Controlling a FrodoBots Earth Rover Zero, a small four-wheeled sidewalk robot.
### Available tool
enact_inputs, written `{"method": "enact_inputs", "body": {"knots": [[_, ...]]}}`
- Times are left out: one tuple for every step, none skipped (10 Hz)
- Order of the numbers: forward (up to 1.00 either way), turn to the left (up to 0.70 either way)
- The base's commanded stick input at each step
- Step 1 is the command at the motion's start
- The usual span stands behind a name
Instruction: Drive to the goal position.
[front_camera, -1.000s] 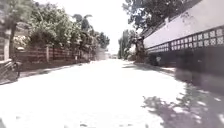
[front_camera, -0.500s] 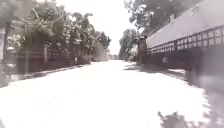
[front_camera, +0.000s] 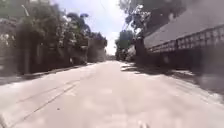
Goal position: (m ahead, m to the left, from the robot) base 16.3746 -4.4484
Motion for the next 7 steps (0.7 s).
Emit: {"method": "enact_inputs", "body": {"knots": [[1.0, 0.0], [1.0, 0.0], [1.0, 0.0], [1.0, 0.0], [1.0, 0.0], [1.0, 0.0], [1.0, 0.0]]}}
